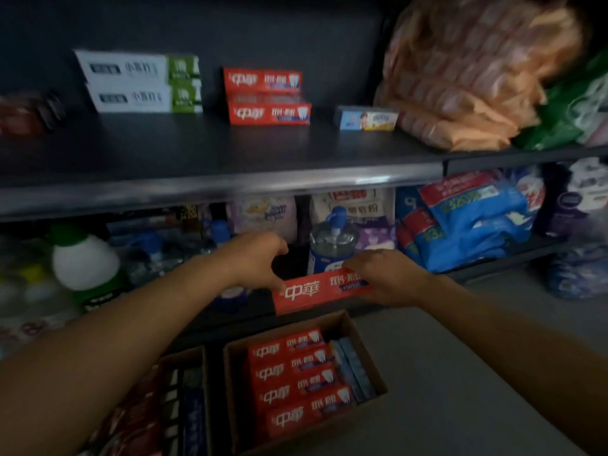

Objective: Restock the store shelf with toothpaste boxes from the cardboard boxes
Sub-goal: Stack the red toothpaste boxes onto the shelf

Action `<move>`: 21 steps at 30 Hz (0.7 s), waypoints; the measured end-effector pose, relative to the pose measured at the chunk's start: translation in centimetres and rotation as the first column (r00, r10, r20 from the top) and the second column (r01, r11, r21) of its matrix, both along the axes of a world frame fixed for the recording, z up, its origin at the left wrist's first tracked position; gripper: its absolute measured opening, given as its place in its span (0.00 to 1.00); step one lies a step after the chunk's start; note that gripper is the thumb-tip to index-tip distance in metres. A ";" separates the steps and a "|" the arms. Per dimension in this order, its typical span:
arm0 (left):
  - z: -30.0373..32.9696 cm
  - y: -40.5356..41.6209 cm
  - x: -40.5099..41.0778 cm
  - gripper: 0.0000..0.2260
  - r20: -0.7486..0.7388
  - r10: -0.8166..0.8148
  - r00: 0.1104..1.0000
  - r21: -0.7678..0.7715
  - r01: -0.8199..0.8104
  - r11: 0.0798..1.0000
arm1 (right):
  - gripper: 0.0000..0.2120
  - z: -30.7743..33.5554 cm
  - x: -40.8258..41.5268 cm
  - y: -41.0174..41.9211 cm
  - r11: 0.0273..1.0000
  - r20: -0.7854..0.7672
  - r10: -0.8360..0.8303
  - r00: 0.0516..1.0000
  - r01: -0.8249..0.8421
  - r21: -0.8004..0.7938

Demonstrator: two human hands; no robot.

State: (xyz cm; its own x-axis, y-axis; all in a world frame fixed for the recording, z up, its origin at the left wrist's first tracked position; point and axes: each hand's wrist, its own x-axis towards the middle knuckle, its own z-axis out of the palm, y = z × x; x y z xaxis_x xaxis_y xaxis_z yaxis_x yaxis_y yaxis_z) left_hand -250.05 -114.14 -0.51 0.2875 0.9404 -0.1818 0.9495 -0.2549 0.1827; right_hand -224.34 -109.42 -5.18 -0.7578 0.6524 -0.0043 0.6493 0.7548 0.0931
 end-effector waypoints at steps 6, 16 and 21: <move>11.5 -1.1 -1.7 0.29 -0.019 0.022 1.000 0.207 -0.017 0.978 | 0.24 11.3 -0.8 0.0 0.952 -0.035 0.073 0.997 -0.059 0.299; 23.5 1.8 -4.3 0.32 0.094 0.085 0.992 0.309 -0.110 0.945 | 0.19 22.1 -4.0 4.6 0.772 -0.072 0.097 0.993 -0.029 0.635; 24.7 4.7 -5.4 0.31 0.150 0.135 0.979 0.266 -0.172 0.949 | 0.22 22.9 -5.8 8.0 0.707 -0.095 0.139 0.986 -0.032 0.706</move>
State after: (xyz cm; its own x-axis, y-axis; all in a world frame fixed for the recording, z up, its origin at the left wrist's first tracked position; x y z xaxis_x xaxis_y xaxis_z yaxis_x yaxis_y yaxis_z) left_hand -255.41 -109.46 24.19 0.1394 0.9829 0.1204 0.9542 -0.1658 0.2490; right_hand -230.15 -101.46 17.67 -0.7686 0.3591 0.5295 0.6313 0.5598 0.5368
